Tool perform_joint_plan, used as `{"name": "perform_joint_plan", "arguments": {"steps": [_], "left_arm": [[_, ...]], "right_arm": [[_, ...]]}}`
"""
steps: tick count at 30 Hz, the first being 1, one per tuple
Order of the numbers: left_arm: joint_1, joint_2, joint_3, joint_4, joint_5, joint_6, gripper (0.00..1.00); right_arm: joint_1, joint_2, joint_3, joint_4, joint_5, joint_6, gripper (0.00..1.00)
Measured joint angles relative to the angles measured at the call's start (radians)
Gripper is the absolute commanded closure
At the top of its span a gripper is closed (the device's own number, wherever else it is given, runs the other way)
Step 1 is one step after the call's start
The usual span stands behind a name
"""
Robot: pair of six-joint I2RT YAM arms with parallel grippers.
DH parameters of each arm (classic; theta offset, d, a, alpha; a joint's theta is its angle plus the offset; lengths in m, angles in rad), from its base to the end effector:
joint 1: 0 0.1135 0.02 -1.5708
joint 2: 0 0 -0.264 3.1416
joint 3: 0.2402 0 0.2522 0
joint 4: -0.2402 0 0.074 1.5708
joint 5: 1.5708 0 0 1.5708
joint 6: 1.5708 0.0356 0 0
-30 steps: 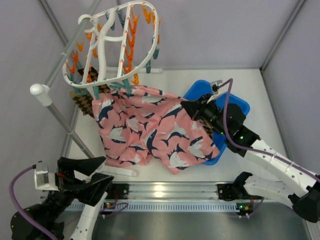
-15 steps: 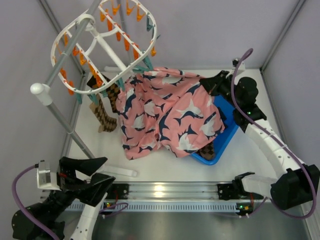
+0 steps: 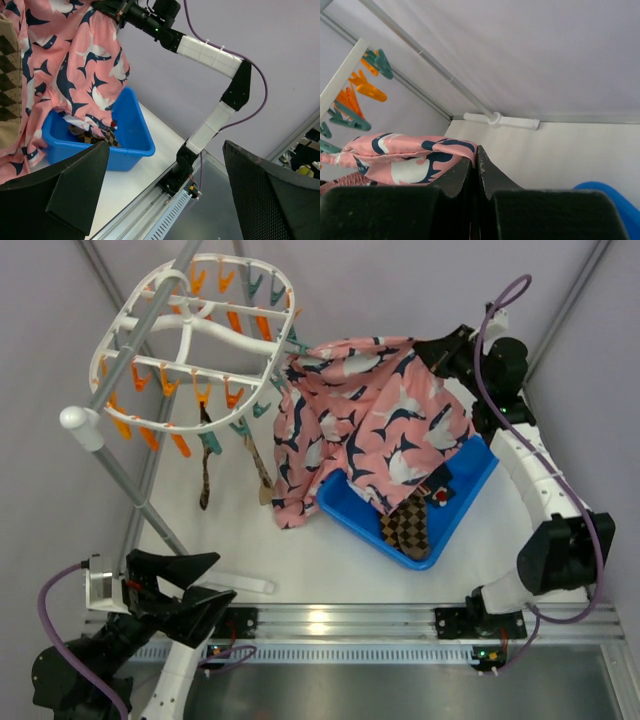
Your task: Remove the socks clipped to the hanger
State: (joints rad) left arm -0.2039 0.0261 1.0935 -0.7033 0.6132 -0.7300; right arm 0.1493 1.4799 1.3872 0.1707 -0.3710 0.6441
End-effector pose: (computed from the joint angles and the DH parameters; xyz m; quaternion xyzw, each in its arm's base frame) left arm -0.0844 -0.0035 0.4006 0.0993 0.5870 -0.5063 0.6239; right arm 0.3465 0.0652 0.4218 0.0321 0.6802 0.3943 0.6171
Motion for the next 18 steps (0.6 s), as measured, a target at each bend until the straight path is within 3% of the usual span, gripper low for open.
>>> {"name": "perform_joint_plan", "arguments": {"steps": [8, 10, 11, 12, 14, 16, 17, 18], "left_arm": [[0.0, 0.0, 0.0, -0.008, 0.0, -0.003, 0.02], [0.0, 0.0, 0.0, -0.008, 0.0, -0.006, 0.02], [0.0, 0.0, 0.0, -0.008, 0.0, -0.009, 0.02], [0.0, 0.0, 0.0, -0.008, 0.0, -0.012, 0.01], [0.0, 0.0, 0.0, -0.008, 0.0, -0.018, 0.01], [0.0, 0.0, 0.0, -0.009, 0.0, -0.023, 0.01], [0.0, 0.0, 0.0, -0.009, 0.0, -0.024, 0.01], [0.0, 0.0, 0.0, -0.009, 0.0, -0.025, 0.01]], "right_arm": [[0.01, 0.375, 0.364, -0.012, -0.017, 0.026, 0.92], [0.027, 0.474, 0.465, -0.039, -0.003, 0.015, 0.72], [0.034, 0.519, 0.521, -0.069, 0.009, 0.0, 0.46], [0.042, 0.553, 0.563, -0.094, 0.022, -0.008, 0.38], [0.066, 0.609, 0.642, -0.166, 0.063, -0.064, 0.35], [0.094, 0.612, 0.643, -0.217, 0.104, -0.114, 0.24], [0.112, 0.605, 0.635, -0.232, 0.13, -0.14, 0.01], [0.134, 0.592, 0.618, -0.247, 0.154, -0.163, 0.01]]}}
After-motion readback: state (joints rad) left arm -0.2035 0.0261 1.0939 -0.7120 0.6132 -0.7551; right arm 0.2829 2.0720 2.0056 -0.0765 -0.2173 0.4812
